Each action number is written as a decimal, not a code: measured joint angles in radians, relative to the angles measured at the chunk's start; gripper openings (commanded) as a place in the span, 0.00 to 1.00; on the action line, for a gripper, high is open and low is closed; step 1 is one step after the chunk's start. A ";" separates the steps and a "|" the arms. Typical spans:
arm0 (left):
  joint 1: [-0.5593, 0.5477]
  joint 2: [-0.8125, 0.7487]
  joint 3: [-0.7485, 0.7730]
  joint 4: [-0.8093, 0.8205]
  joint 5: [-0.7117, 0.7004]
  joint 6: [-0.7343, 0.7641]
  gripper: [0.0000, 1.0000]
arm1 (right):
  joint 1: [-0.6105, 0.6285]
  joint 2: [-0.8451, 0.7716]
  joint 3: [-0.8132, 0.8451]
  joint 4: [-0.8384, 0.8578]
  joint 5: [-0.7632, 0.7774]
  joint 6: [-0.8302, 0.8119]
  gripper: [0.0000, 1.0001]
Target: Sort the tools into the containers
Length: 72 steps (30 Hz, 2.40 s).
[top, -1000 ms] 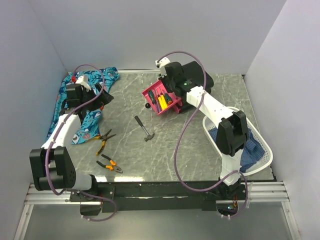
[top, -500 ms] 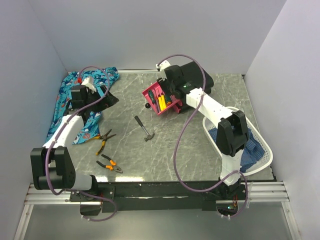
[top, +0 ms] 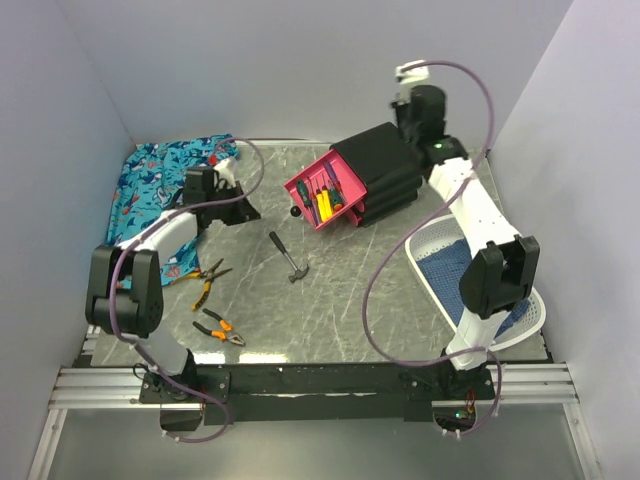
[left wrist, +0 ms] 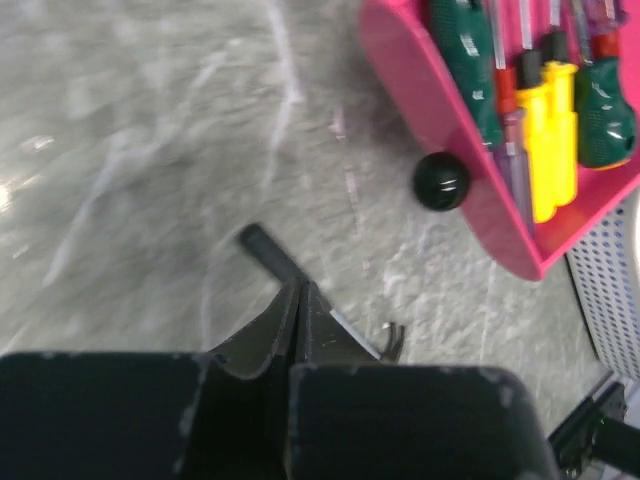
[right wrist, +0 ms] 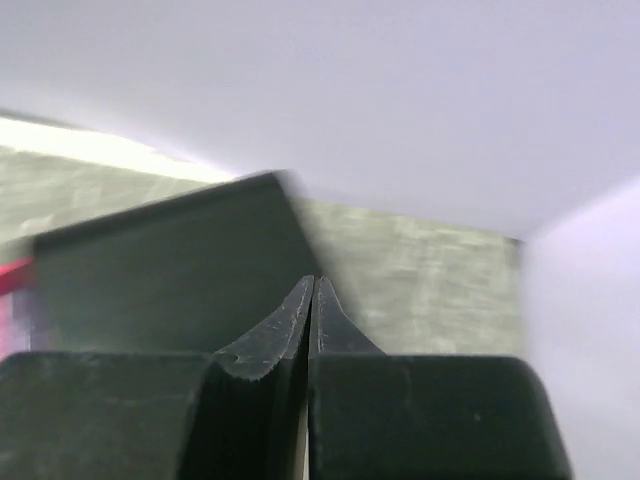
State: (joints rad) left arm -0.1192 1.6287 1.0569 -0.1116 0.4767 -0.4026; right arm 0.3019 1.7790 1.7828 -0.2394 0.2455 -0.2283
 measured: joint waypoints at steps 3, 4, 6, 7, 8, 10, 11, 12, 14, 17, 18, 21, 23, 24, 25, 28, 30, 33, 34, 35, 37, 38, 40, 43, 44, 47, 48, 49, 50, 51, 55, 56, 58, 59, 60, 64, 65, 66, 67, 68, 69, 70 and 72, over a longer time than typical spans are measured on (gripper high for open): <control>-0.031 0.052 0.045 0.011 0.036 0.018 0.01 | -0.101 0.051 0.023 0.024 0.008 0.003 0.00; -0.041 0.071 0.064 0.019 0.050 0.022 0.01 | -0.126 0.075 0.030 0.030 0.013 0.003 0.00; -0.054 0.102 0.097 0.032 0.063 0.025 0.01 | -0.167 0.126 0.047 0.031 0.017 0.003 0.00; -0.061 0.117 0.110 0.039 0.069 0.026 0.01 | -0.182 0.150 0.059 0.031 0.016 0.003 0.00; -0.068 0.131 0.127 0.040 0.074 0.030 0.01 | -0.202 0.184 0.078 0.029 0.013 0.004 0.00; -0.080 0.155 0.155 0.045 0.079 0.041 0.01 | -0.232 0.249 0.116 0.028 0.003 0.001 0.00; -0.089 0.169 0.174 0.044 0.083 0.045 0.01 | -0.244 0.279 0.132 0.027 -0.002 -0.003 0.00; -0.096 0.179 0.185 0.045 0.085 0.048 0.01 | -0.255 0.306 0.144 0.025 -0.008 -0.006 0.00; -0.117 0.200 0.215 0.043 0.088 0.055 0.01 | -0.275 0.355 0.160 0.014 -0.027 -0.013 0.00; -0.150 0.225 0.253 0.040 0.095 0.069 0.01 | -0.294 0.402 0.168 -0.017 -0.077 -0.016 0.00; -0.159 0.234 0.266 0.039 0.095 0.074 0.01 | -0.296 0.412 0.168 -0.032 -0.109 -0.014 0.00; -0.180 0.256 0.303 0.006 0.087 0.100 0.01 | -0.304 0.425 0.169 -0.074 -0.238 -0.004 0.00; -0.178 0.272 0.329 -0.020 0.082 0.118 0.01 | -0.322 0.425 0.175 -0.103 -0.357 0.006 0.00; -0.175 0.285 0.349 -0.034 0.080 0.129 0.01 | -0.329 0.425 0.177 -0.112 -0.405 0.013 0.00; -0.174 0.296 0.361 -0.038 0.077 0.133 0.01 | -0.335 0.425 0.177 -0.117 -0.449 0.021 0.00; -0.169 0.328 0.399 -0.044 0.067 0.153 0.01 | -0.346 0.425 0.176 -0.136 -0.545 0.035 0.00; -0.169 0.340 0.412 -0.048 0.058 0.156 0.01 | -0.347 0.425 0.175 -0.141 -0.576 0.037 0.00; -0.170 0.341 0.418 -0.053 0.057 0.152 0.01 | -0.352 0.425 0.175 -0.143 -0.599 0.037 0.00; -0.171 0.341 0.419 -0.053 0.056 0.148 0.01 | -0.353 0.425 0.174 -0.144 -0.602 0.037 0.00; -0.171 0.341 0.421 -0.051 0.054 0.145 0.01 | -0.354 0.425 0.173 -0.146 -0.603 0.037 0.00; -0.175 0.341 0.426 -0.056 0.046 0.136 0.01 | -0.355 0.425 0.173 -0.149 -0.603 0.037 0.00; -0.177 0.340 0.429 -0.060 0.041 0.134 0.01 | -0.356 0.425 0.172 -0.150 -0.602 0.036 0.00; -0.184 0.334 0.435 -0.074 0.031 0.128 0.01 | -0.358 0.425 0.167 -0.152 -0.600 0.032 0.00; -0.202 0.309 0.449 -0.062 0.047 0.101 0.01 | -0.362 0.425 0.162 -0.153 -0.598 0.032 0.00; -0.215 0.306 0.455 -0.053 0.053 0.098 0.01 | -0.361 0.425 0.161 -0.156 -0.602 0.035 0.00; -0.274 0.289 0.500 -0.002 0.080 0.082 0.01 | -0.349 0.425 0.156 -0.167 -0.610 0.042 0.00; -0.293 0.280 0.511 0.011 0.090 0.078 0.01 | -0.344 0.425 0.153 -0.173 -0.614 0.044 0.00; -0.308 0.271 0.518 0.023 0.100 0.076 0.01 | -0.341 0.425 0.151 -0.177 -0.617 0.045 0.00; -0.322 0.264 0.528 0.028 0.109 0.075 0.01 | -0.336 0.425 0.146 -0.180 -0.620 0.046 0.00; -0.330 0.259 0.537 0.035 0.113 0.075 0.01 | -0.332 0.425 0.142 -0.185 -0.623 0.048 0.00; -0.320 0.235 0.548 0.020 0.081 0.088 0.01 | -0.321 0.425 0.129 -0.197 -0.625 0.048 0.00; -0.313 0.223 0.543 0.011 0.050 0.095 0.01 | -0.320 0.425 0.127 -0.200 -0.625 0.048 0.00; -0.294 0.193 0.522 0.000 0.008 0.103 0.01 | -0.320 0.425 0.122 -0.204 -0.624 0.048 0.00; -0.278 0.171 0.500 -0.008 -0.014 0.106 0.01 | -0.320 0.425 0.122 -0.204 -0.624 0.047 0.00; -0.258 0.154 0.483 -0.011 -0.031 0.110 0.01 | -0.320 0.425 0.122 -0.204 -0.623 0.047 0.00; -0.153 0.147 0.450 -0.021 -0.084 0.135 0.01 | -0.319 0.425 0.122 -0.204 -0.621 0.044 0.00; -0.126 0.159 0.450 -0.022 -0.095 0.144 0.01 | -0.319 0.425 0.122 -0.204 -0.620 0.044 0.00; -0.104 0.174 0.450 -0.021 -0.103 0.153 0.01 | -0.319 0.425 0.122 -0.204 -0.620 0.044 0.00; -0.086 0.195 0.451 -0.021 -0.109 0.159 0.01 | -0.319 0.425 0.122 -0.204 -0.620 0.044 0.00; -0.073 0.220 0.451 -0.022 -0.113 0.165 0.01 | -0.319 0.425 0.122 -0.205 -0.620 0.044 0.00; -0.068 0.247 0.452 -0.024 -0.116 0.174 0.01 | -0.319 0.425 0.122 -0.205 -0.619 0.043 0.00; -0.067 0.268 0.454 -0.025 -0.117 0.176 0.01 | -0.319 0.425 0.122 -0.205 -0.618 0.042 0.00; -0.071 0.322 0.460 -0.028 -0.115 0.180 0.01 | -0.318 0.425 0.122 -0.205 -0.613 0.039 0.00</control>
State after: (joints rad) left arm -0.1898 1.9507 1.5173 -0.1398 0.3618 -0.2230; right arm -0.0162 2.2036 1.9049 -0.4442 -0.3679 -0.1894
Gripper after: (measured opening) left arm 0.017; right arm 0.006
